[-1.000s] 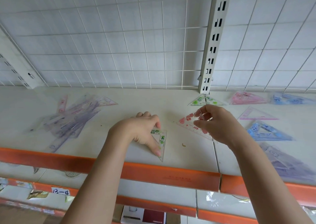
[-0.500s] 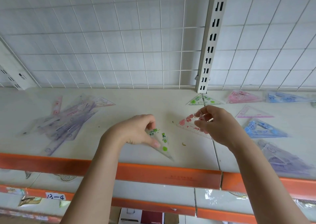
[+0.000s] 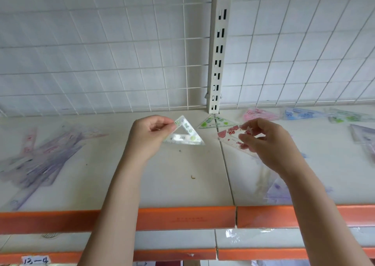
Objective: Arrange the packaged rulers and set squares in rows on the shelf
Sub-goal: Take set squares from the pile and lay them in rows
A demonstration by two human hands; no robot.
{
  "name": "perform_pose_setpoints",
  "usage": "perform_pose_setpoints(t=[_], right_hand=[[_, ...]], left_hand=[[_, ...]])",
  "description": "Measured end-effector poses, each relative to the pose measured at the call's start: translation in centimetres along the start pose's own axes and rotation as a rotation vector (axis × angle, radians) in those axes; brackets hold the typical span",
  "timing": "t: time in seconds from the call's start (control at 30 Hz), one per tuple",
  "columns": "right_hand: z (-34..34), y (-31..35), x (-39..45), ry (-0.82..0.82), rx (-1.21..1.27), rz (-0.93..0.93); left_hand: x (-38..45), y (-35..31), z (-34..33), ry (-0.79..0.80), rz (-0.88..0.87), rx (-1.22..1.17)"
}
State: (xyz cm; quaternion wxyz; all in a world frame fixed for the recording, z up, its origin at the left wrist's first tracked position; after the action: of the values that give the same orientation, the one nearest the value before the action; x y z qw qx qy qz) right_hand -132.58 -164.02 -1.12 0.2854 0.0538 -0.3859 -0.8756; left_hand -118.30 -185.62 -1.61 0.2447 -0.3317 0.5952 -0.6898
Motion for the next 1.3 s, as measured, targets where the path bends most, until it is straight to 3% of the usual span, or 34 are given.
perform_pose_setpoints(t=[0.27, 0.53, 0.83, 1.07, 1.3], right_hand=[[3.5, -3.0, 0.5, -0.040, -0.059, -0.049], [5.7, -5.4, 1.4, -0.074, -0.069, -0.064], [6.3, -6.5, 3.1, -0.037, -0.106, 0.008], [7.0, -6.5, 7.6, -0.103, -0.198, 0.025], [4.8, -6.8, 13.5, -0.004, -0.364, 0.029]], left_hand=[[4.5, 0.9, -8.0, -0.038, 0.068, -0.083], [7.7, 3.7, -12.0, -0.089, 0.154, 0.012], [8.0, 3.9, -12.3, -0.012, 0.016, 0.561], [4.9, -0.1, -11.6, 0.002, -0.113, 0.608], [0.9, -2.2, -11.2, -0.018, -0.261, 0.638]])
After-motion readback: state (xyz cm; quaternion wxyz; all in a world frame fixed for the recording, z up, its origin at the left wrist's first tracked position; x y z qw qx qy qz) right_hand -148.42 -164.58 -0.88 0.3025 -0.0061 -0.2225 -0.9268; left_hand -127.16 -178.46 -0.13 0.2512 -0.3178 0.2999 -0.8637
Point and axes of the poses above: each hand's wrist, its own x-axis towards the middle knuckle, its own z-axis out of the back of the hand, y = z × x, the point moved 5 cm from there along x, towards the middle knuckle, and after that the axes turned 13 degrees about -x, right-handed, at the moved point
